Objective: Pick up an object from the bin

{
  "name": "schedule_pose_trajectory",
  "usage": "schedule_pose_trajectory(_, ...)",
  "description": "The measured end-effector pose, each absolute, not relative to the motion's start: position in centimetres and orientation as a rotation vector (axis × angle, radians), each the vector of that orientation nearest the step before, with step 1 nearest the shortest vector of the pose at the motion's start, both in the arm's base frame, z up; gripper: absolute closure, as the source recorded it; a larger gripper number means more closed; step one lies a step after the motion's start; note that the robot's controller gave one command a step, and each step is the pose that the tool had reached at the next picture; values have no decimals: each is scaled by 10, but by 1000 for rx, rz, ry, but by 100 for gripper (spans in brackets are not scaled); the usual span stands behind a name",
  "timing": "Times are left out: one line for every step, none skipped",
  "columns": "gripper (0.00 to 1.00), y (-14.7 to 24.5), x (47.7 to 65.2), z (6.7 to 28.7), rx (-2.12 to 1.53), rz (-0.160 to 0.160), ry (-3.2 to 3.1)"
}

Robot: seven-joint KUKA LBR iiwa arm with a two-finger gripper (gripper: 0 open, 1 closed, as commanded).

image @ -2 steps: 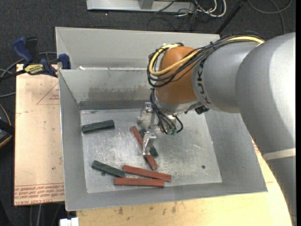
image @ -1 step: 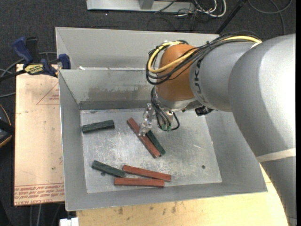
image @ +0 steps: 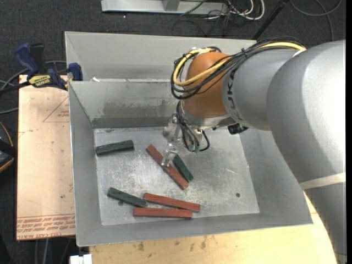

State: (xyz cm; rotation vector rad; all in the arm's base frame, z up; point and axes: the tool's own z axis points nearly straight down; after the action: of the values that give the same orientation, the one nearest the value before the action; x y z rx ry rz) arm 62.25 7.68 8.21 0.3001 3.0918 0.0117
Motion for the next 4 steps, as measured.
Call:
schedule_pose_trajectory(0,77,622,82,300,11,3093)
schedule_pose_trajectory(100,129,593,83,509,12,3067)
schedule_pose_trajectory(100,129,593,83,508,12,3067)
schedule_pose_trajectory(100,131,602,103,575,3,3081)
